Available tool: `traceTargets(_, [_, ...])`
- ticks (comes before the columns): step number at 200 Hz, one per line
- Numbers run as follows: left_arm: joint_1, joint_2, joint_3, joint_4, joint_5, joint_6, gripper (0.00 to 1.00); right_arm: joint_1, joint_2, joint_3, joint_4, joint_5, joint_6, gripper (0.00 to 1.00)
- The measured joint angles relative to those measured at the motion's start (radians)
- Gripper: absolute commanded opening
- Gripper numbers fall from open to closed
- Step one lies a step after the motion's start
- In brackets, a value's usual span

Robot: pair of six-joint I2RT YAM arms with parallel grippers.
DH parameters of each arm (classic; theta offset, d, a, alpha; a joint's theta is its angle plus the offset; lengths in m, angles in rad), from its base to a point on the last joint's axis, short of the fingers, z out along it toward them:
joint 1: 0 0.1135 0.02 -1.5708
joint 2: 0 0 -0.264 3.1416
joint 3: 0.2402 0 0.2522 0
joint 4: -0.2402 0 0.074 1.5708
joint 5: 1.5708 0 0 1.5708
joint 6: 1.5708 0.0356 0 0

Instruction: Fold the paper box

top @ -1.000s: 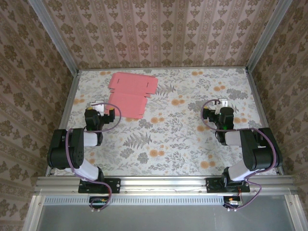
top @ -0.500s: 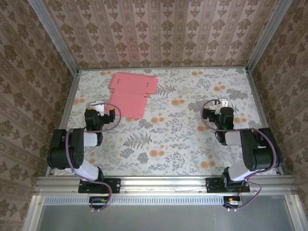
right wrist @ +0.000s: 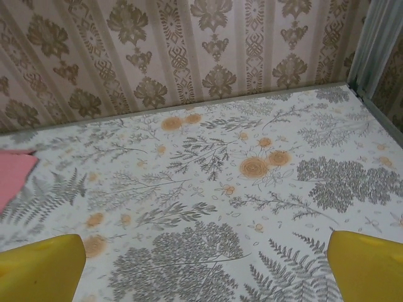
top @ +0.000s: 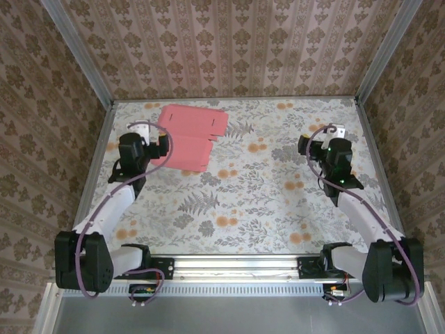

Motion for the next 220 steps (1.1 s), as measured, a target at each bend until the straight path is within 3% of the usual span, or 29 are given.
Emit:
traceTargets(37, [-0.015,0.098,0.124,-0.217,0.092,-0.108,1.0,0.0,-0.08,0.047,-0.175,-0.011,0.135,1.0])
traceTargets(96, [-0.066,0.472,0.403,-0.439,0.167,-0.19,1.0,0.016,-0.145,-0.021,-0.249,-0.191,0.252,1.0])
traceTargets(162, [-0.167,0.768,0.639,-0.54,0.157,-0.206,1.0,0.221,-0.182,-0.063,-0.314,-0.183,0.328,1.0])
traceTargets(220, [-0.209,0.848,0.66,-0.55,0.195,-0.253,1.0,0.358,-0.196,-0.078,-0.316,-0.18,0.396,1.0])
